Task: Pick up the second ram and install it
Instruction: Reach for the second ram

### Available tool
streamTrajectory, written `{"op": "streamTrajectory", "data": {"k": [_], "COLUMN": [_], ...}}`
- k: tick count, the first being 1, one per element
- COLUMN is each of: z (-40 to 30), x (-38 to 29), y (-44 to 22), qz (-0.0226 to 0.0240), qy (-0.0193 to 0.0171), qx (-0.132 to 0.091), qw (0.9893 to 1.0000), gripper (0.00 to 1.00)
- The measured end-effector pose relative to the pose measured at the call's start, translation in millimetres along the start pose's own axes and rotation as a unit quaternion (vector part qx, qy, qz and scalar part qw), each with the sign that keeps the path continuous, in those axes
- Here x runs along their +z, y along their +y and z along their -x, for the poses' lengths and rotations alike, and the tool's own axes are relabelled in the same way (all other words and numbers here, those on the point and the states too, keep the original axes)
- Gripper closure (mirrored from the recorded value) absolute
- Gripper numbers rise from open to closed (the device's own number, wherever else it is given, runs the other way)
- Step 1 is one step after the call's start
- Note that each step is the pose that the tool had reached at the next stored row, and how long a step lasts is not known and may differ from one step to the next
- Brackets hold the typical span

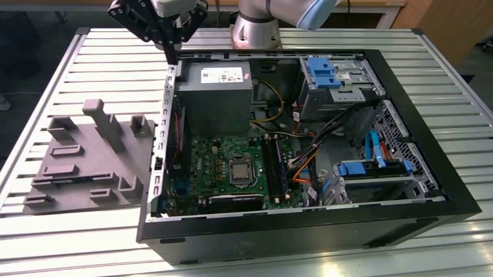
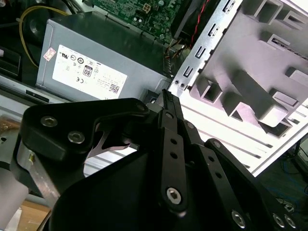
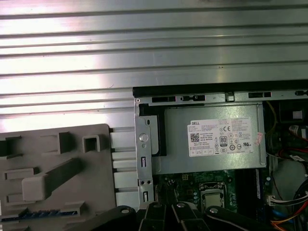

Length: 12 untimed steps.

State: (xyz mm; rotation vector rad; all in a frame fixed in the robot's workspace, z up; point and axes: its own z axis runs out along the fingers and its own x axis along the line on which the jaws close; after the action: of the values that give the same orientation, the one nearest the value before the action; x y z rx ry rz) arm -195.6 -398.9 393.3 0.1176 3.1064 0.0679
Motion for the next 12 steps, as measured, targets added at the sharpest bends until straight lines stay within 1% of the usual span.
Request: {"op": "streamTrajectory", "data": {"k": [12], "z": [-3.1], "x": [-0.1], "y": [-0.2], "qz": [0.0], "qy": [0.0], "qx": [0.0], "qw": [1.0], "gripper": [0.89]}}
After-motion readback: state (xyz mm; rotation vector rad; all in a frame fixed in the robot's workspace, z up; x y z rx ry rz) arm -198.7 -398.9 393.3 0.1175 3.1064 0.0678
